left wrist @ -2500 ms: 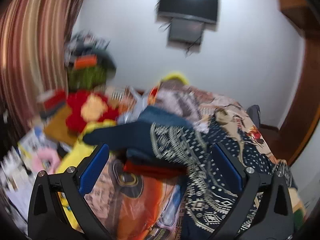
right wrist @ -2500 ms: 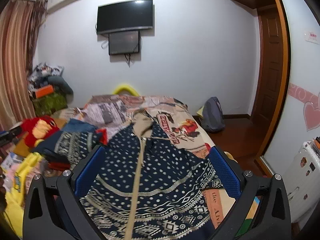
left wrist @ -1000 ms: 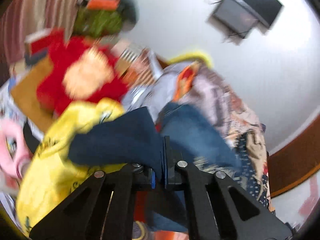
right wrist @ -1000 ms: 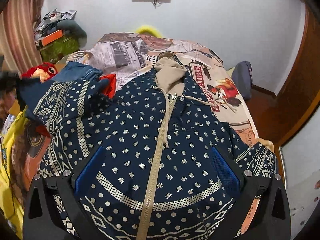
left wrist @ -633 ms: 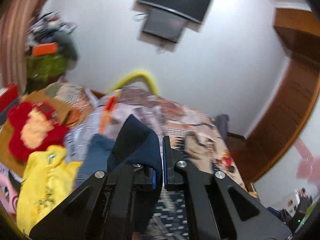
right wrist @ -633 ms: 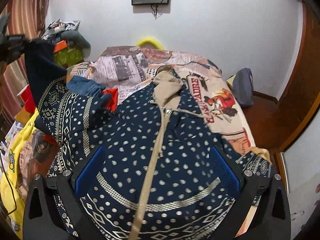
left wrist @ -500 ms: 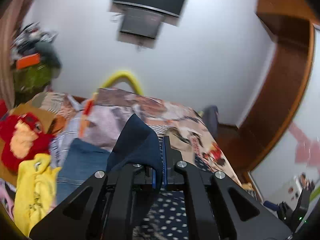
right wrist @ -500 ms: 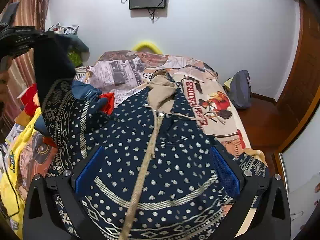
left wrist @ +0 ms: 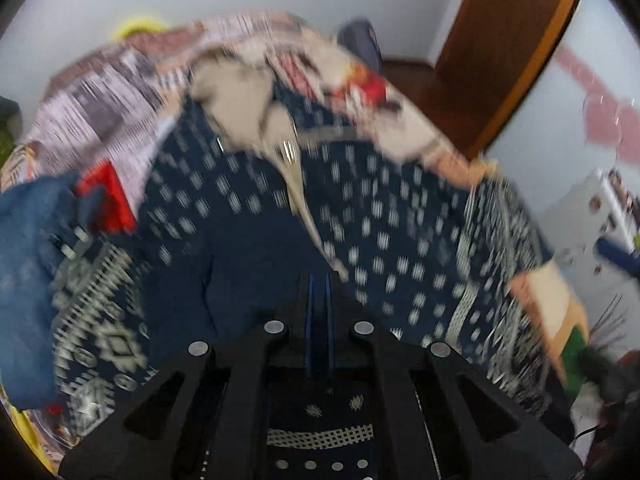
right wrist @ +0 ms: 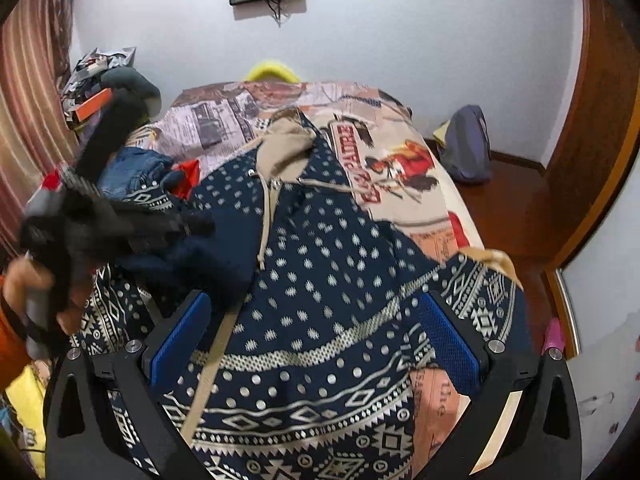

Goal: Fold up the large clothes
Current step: 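Carry the sleeve across the jacket body and open the left tool, then grasp the knit cuff of the other sleeve with the right tool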

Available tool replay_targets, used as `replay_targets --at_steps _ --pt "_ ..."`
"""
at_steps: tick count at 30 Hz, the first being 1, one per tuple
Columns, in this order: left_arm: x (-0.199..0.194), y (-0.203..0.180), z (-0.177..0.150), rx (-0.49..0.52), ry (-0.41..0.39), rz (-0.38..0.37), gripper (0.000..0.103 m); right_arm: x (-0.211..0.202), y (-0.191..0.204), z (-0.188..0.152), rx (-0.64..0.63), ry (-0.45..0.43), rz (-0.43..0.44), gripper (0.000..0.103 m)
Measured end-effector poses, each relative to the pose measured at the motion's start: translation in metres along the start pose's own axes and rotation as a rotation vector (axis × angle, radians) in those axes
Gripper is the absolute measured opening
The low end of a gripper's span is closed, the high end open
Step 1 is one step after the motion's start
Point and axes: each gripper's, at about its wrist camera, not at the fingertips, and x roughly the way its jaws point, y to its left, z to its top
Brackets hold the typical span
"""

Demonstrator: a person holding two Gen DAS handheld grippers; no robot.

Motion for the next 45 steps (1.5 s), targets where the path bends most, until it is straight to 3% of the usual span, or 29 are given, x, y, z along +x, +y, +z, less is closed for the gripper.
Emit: replay_targets --at_steps 4,7,14,17,20,24,31,37,39,40,44,45 --pt "0.023 0.0 -0.021 -0.002 0.091 0.013 0.015 0.002 -0.002 -0.006 0.001 0.024 0.0 0.103" --pt "0.013 0.012 -0.032 -0.039 0.095 -0.011 0.031 0.004 0.001 -0.008 -0.015 0.038 -0.011 0.103" --pt "-0.077 0.045 -0.05 -0.097 -0.096 -0.058 0.063 0.006 0.022 0.003 -0.069 0.028 -0.001 0.103" --pt "-0.116 0.068 -0.059 -0.125 -0.205 0.005 0.074 0.012 0.04 0.011 -0.105 0.02 0.023 0.103" --pt "-0.132 0.093 -0.071 -0.165 -0.247 0.066 0.082 0.025 0.061 0.019 -0.144 0.03 0.058 0.103" --pt "-0.13 0.127 -0.088 -0.22 -0.224 0.119 0.082 0.053 0.095 0.027 -0.2 0.075 0.099 0.103" --pt "-0.096 0.162 -0.119 -0.288 -0.151 0.092 0.082 0.113 0.138 0.029 -0.28 0.167 0.124 0.101" --pt "-0.078 0.16 -0.125 -0.271 -0.145 0.016 0.044 0.151 0.159 0.023 -0.297 0.239 0.176 0.084" --pt "-0.076 0.155 -0.126 -0.258 -0.153 0.014 0.028 0.159 0.165 0.021 -0.294 0.252 0.201 0.079" --pt "-0.073 0.152 -0.124 -0.248 -0.156 0.032 0.025 0.161 0.168 0.02 -0.299 0.259 0.206 0.076" --pt "-0.07 0.149 -0.12 -0.25 -0.184 0.077 0.014 0.171 0.178 0.014 -0.353 0.264 0.18 0.05" --pt "-0.071 0.15 -0.12 -0.258 -0.191 0.074 0.011 0.172 0.178 0.014 -0.361 0.257 0.161 0.04"
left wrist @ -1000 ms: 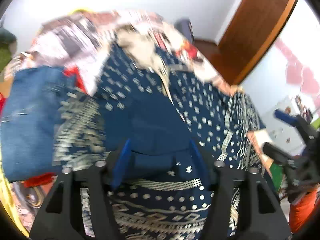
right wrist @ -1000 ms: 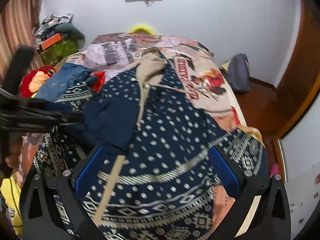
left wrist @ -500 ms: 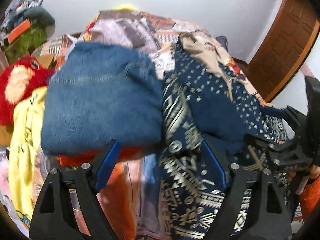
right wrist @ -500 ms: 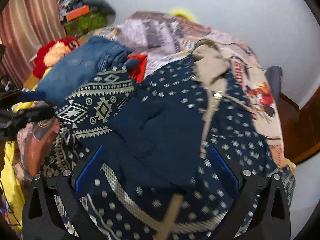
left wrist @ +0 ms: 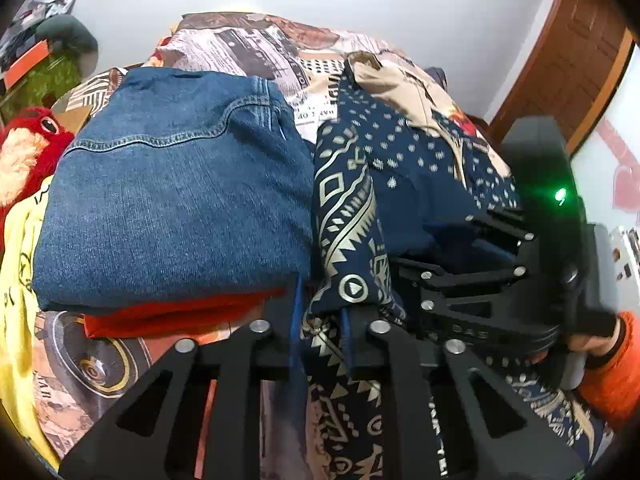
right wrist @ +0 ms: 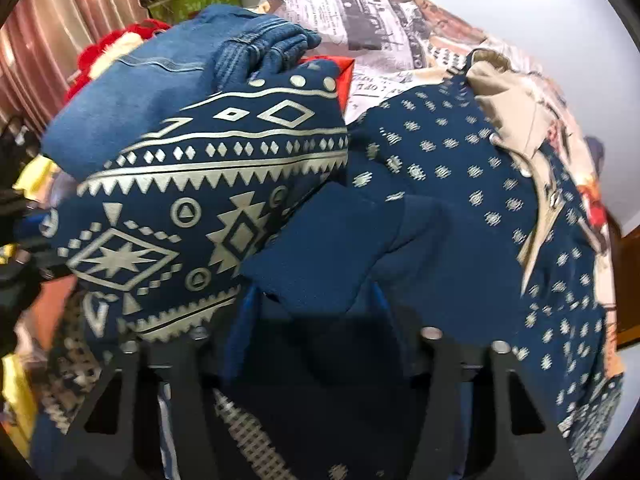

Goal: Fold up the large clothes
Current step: 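Grasp the knit cuff of the other sleeve with the right tool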

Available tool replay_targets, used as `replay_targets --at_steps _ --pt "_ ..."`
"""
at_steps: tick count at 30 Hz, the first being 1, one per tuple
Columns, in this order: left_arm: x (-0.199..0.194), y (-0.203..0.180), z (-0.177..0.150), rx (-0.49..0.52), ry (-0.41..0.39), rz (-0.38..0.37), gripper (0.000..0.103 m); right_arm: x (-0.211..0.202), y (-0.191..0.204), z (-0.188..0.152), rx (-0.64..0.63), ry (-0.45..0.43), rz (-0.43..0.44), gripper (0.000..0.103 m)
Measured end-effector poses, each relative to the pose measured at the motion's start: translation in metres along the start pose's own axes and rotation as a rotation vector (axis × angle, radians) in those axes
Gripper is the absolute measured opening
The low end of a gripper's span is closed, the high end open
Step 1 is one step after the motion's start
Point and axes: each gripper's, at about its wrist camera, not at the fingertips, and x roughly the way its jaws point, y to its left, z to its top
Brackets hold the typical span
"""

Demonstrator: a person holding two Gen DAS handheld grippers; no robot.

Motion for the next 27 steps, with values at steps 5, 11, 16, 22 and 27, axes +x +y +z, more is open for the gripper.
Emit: replay_targets --at_steps 5,11,16,22,27 --pt "-0.005 0.006 0.003 -0.037 -0.021 0.011 0.009 -0.021 -0.023 0.001 0.073 -0.054 0.01 0.013" --pt "-0.01 0.009 0.002 -0.067 -0.02 0.033 0.008 -0.089 -0.069 0.0 0.193 -0.201 -0.026 0.012" --pt "-0.008 0.009 0.0 -0.09 -0.015 0.067 0.008 -0.154 -0.111 -0.004 0.296 -0.334 -0.027 0.012" --pt "-0.004 0.011 -0.002 -0.129 -0.009 0.106 0.008 -0.191 -0.153 -0.022 0.382 -0.416 -0.103 0.012" --pt "0.001 0.01 -0.003 -0.137 -0.001 0.147 0.008 -0.18 -0.184 -0.055 0.46 -0.364 -0.099 0.011"
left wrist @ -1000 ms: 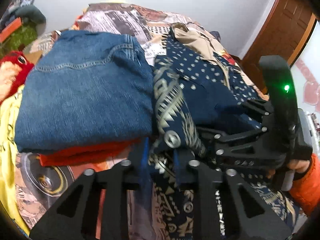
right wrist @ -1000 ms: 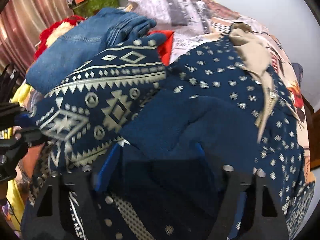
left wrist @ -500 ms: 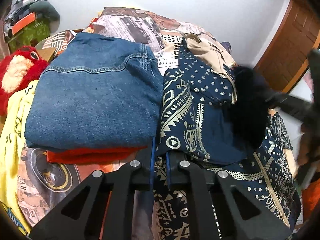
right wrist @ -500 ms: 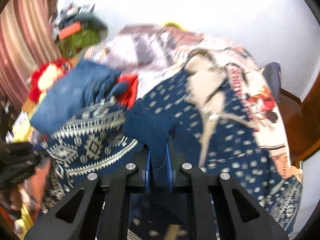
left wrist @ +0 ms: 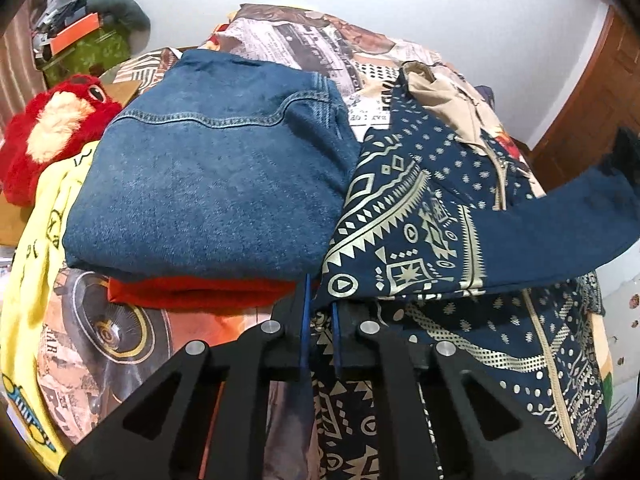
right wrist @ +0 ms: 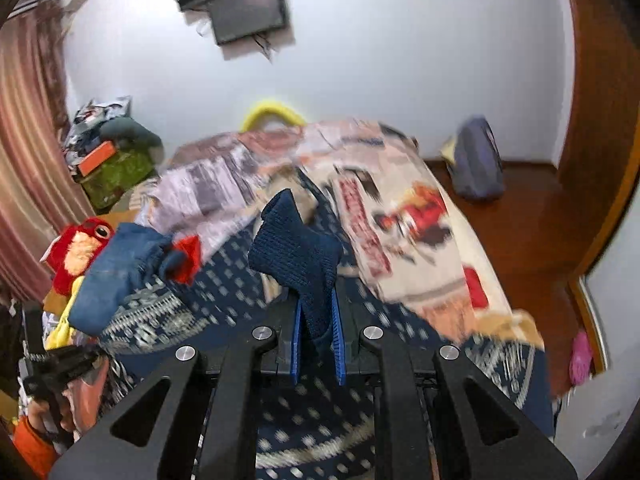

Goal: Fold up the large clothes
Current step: 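Grasp the knit cuff of the other sleeve with the right tool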

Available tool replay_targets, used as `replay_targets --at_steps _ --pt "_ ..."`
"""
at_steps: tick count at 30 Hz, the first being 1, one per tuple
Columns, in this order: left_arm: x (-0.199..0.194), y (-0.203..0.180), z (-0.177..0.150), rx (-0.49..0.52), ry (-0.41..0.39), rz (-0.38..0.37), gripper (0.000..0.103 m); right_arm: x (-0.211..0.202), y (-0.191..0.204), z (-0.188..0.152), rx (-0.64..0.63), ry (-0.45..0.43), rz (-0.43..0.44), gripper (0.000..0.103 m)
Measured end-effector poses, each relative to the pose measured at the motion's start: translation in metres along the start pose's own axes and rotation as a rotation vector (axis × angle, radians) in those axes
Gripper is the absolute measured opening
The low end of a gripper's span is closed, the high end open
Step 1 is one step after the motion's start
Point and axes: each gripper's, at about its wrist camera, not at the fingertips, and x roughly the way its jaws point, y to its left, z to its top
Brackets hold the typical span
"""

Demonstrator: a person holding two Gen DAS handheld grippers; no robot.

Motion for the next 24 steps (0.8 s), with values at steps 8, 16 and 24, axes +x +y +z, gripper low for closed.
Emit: replay_targets --at_steps 8,16,24 --pt "0.006 0.004 -0.004 -0.038 0.011 0.033 0.009 0.042 -0.052 -0.066 0.099 0.22 -0.033 0.01" --pt "0.003 -0.006 -0.014 0.033 0.044 0.081 0.015 0.058 -0.071 -0.115 0.118 0.362 -0.039 0.01" --pt "-0.033 -0.02 -0.023 0.121 0.042 0.061 0.025 0.025 -0.069 -0.116 0.059 0.347 -0.071 0.012"
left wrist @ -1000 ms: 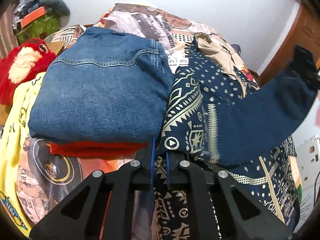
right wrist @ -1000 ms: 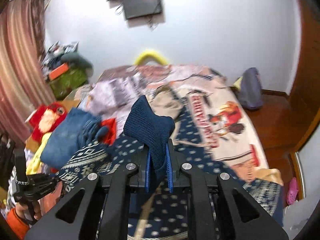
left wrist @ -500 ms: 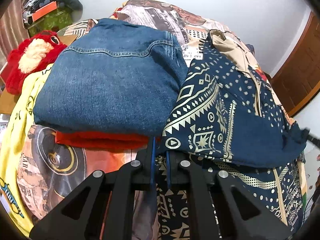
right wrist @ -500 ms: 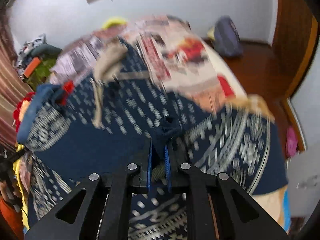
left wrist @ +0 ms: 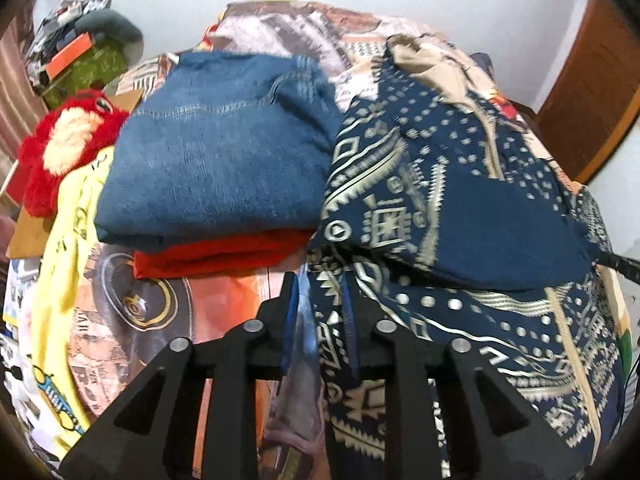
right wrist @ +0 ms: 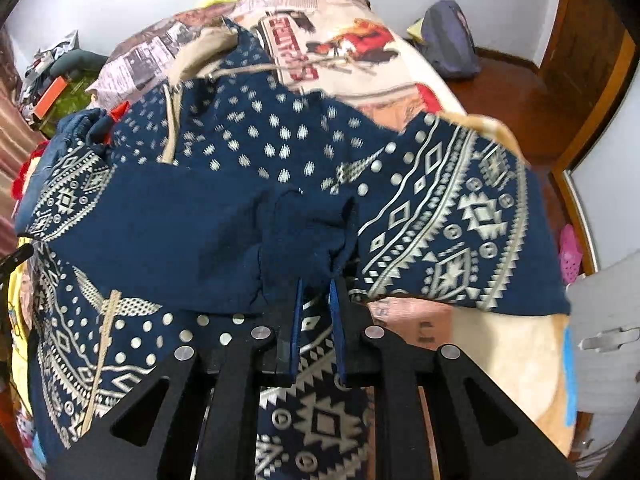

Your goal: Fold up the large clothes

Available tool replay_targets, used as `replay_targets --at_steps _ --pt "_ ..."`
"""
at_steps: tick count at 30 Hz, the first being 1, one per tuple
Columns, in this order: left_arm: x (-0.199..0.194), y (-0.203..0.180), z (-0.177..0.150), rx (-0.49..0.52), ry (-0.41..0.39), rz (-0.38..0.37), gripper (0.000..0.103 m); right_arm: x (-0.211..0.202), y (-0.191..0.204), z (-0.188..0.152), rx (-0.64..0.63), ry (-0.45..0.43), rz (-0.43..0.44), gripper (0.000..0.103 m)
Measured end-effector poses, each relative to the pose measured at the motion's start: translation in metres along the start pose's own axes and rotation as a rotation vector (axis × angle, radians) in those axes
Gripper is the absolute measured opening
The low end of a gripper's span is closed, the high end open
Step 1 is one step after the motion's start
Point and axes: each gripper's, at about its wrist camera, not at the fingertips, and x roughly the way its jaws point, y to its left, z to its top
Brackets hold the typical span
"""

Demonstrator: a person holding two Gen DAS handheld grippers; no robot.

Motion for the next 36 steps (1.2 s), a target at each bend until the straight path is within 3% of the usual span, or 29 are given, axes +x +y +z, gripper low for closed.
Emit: replay_targets --at_steps 5,7,9,12,15,21,28,36 --pt "-0.033 -0.022 0.015 0.045 -0.086 -0.023 0.034 -0.039 -0.006 0.0 -0.014 -0.095 -0.018 0.014" --pt "-0.04 -0.032 0.022 0.061 -0.117 -0.034 0.039 -0.055 -0.01 0.0 -0.012 -0.133 -0.036 0.02" --pt "-0.046 -0.047 0.034 0.086 -0.156 -0.042 0.047 -0.066 -0.012 0.001 -0.011 -0.175 -0.072 0.042" --pt "-0.046 -0.065 0.047 0.109 -0.176 -0.056 0.048 -0.086 -0.019 -0.002 -0.002 -0.273 -0.149 0.067" --pt "-0.035 -0.088 0.06 0.128 -0.162 -0.089 0.051 -0.094 -0.031 -0.006 0.02 -0.316 -0.18 0.076" --pt "-0.008 -0.127 0.067 0.18 -0.12 -0.099 0.051 -0.07 -0.075 -0.017 0.164 -0.244 -0.178 0.077" --pt "0.032 -0.157 0.066 0.214 -0.039 -0.116 0.055 -0.02 -0.137 -0.037 0.449 -0.108 -0.014 0.077" --pt "0.078 -0.174 0.055 0.234 0.071 -0.141 0.056 0.013 -0.18 -0.042 0.661 -0.086 0.118 0.077"
